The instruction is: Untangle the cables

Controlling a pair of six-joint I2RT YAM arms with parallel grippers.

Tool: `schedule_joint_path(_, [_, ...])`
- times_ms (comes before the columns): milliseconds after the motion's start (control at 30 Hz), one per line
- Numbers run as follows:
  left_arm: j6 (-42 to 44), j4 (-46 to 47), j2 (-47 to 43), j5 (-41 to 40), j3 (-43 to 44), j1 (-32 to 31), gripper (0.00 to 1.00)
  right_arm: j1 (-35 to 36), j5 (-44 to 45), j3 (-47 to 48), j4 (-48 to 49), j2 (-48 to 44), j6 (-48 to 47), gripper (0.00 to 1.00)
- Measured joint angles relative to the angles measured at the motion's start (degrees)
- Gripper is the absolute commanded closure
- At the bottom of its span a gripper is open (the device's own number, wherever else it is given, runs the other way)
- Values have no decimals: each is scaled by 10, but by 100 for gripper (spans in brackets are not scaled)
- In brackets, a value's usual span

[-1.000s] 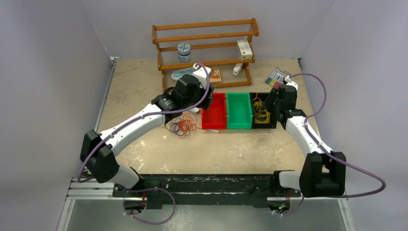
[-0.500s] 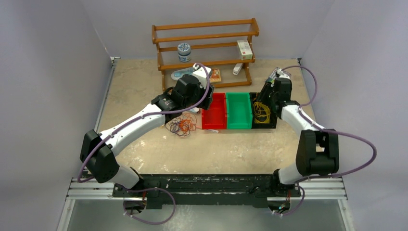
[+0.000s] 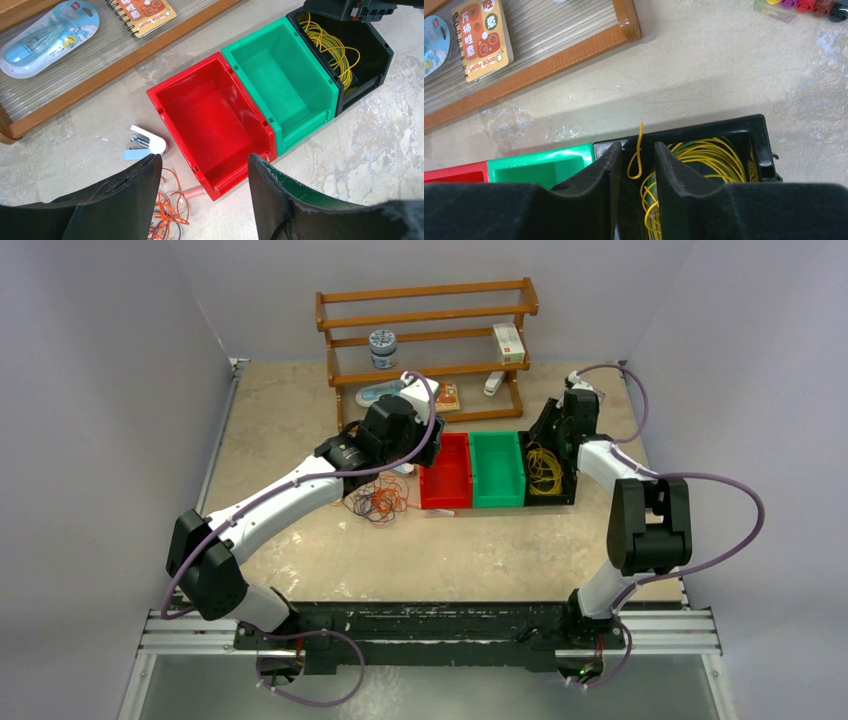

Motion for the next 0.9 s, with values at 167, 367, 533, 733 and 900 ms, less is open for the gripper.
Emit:
schedule_joint_path(167, [0, 0, 0, -3, 0, 0, 37, 0, 0, 8, 1, 14, -1, 77])
schedule_joint_path(367, [0, 0, 0, -3, 0, 0, 37, 0, -2, 8, 2, 19, -1, 87])
schedule_joint_path(533, [0, 0, 1, -3, 0, 0, 37, 0, -2, 8, 3, 19, -1, 94])
schedule_joint_path(733, [0, 0, 1, -3, 0, 0, 37, 0, 0, 7, 3, 19, -2, 100])
schedule_joint_path(900, [0, 0, 2, -3, 0, 0, 37, 0, 1, -3, 4, 13, -4, 100])
